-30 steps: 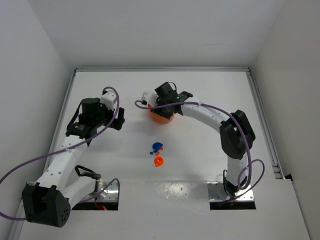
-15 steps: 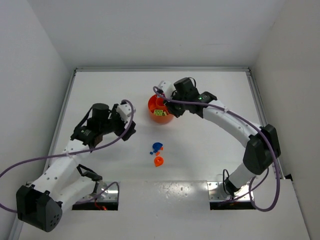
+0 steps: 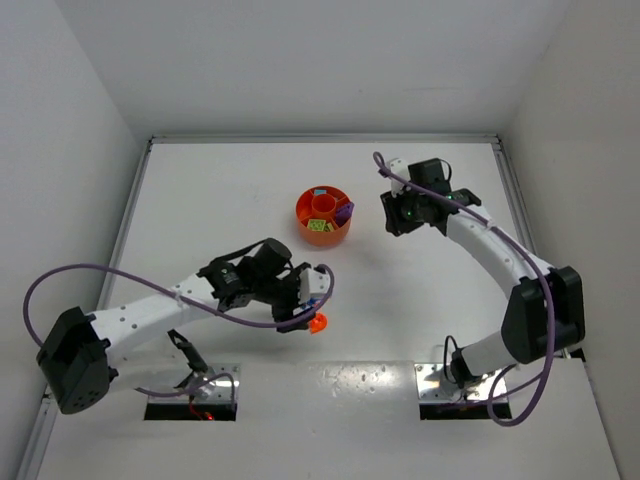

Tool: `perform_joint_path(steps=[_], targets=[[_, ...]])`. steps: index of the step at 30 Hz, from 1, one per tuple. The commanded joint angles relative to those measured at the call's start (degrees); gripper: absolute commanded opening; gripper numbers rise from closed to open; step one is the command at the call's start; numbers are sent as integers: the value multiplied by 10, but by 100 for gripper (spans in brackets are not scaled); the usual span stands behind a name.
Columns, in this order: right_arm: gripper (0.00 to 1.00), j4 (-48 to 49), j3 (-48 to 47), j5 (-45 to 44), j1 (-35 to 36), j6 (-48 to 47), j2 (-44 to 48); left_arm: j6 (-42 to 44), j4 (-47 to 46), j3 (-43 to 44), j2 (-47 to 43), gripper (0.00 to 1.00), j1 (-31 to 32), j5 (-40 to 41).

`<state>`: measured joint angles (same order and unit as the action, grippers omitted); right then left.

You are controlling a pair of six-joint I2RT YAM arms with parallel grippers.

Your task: Sort the legos into containers by color

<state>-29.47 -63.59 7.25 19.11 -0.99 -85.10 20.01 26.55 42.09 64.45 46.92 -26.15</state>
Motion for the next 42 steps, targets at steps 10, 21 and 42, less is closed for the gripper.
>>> perform_joint_path(steps=[10,21,42], targets=[[35,10,-27,86,-79,45,22,-83,-84,-10,84,74,91,58],[35,-1,-43,121,-102,50,27,-113,-90,16,163,58,108,111],[35,-1,-37,138,-113,50,22,-124,-100,44,236,48,119,152]])
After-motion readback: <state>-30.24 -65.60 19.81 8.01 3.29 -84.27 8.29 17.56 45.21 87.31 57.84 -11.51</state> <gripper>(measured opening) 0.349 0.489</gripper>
